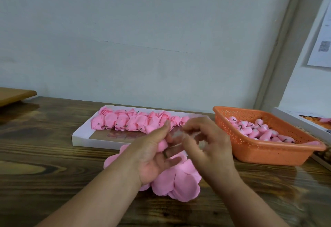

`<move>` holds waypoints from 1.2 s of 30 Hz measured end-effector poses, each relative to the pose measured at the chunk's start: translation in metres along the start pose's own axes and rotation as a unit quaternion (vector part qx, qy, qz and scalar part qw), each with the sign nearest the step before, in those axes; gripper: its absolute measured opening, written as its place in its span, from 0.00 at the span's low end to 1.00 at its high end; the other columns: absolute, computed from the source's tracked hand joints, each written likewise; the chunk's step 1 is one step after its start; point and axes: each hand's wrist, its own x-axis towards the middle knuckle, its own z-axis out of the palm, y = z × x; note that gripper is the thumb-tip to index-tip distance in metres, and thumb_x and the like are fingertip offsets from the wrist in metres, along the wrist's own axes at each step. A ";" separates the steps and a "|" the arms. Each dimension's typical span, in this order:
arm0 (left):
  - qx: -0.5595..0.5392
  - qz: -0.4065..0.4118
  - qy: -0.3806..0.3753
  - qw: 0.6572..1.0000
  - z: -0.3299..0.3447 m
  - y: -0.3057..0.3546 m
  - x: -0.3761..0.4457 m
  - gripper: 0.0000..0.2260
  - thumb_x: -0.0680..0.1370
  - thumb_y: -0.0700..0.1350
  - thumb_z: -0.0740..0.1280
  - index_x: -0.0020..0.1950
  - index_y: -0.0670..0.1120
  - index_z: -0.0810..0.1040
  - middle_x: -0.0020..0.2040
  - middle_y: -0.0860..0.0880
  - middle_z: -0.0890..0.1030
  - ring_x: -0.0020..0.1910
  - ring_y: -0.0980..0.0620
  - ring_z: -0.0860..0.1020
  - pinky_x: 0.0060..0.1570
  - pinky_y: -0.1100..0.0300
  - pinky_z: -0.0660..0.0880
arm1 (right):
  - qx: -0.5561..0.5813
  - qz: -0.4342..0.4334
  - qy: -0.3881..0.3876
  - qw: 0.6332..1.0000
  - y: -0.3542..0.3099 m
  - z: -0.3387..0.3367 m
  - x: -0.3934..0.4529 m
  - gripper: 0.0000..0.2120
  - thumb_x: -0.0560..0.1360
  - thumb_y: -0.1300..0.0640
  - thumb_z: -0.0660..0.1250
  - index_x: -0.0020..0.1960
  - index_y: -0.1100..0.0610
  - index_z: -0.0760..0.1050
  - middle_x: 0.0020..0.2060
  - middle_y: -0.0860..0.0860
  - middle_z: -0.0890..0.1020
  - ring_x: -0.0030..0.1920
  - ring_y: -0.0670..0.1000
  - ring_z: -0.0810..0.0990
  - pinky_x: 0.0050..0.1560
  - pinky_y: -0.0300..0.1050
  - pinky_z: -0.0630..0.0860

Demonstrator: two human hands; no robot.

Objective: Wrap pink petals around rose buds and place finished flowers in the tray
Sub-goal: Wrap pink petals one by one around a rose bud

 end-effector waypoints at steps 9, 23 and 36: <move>-0.071 -0.007 0.063 0.995 0.013 0.000 0.002 0.21 0.76 0.58 0.64 0.35 0.44 0.84 0.47 0.47 0.86 0.45 0.50 0.82 0.45 0.52 0.74 | -0.201 -0.205 -0.058 0.956 0.003 0.018 -0.019 0.06 0.69 0.61 0.70 0.44 0.62 0.80 0.40 0.55 0.82 0.36 0.56 0.80 0.30 0.47 0.75; -0.087 0.030 -0.005 0.996 0.012 -0.006 0.000 0.12 0.61 0.50 0.73 0.35 0.41 0.85 0.40 0.42 0.84 0.33 0.48 0.83 0.37 0.57 0.82 | 0.123 0.186 -0.066 0.973 -0.016 0.026 -0.017 0.05 0.69 0.64 0.72 0.43 0.57 0.79 0.34 0.53 0.81 0.34 0.48 0.78 0.38 0.45 0.78; 0.083 0.117 0.053 0.988 0.007 -0.009 0.000 0.13 0.59 0.55 0.74 0.28 0.45 0.83 0.37 0.47 0.84 0.36 0.51 0.83 0.44 0.55 0.79 | 0.208 0.278 -0.082 0.934 -0.010 0.001 -0.004 0.10 0.69 0.73 0.67 0.40 0.60 0.80 0.32 0.51 0.84 0.33 0.45 0.82 0.32 0.32 0.74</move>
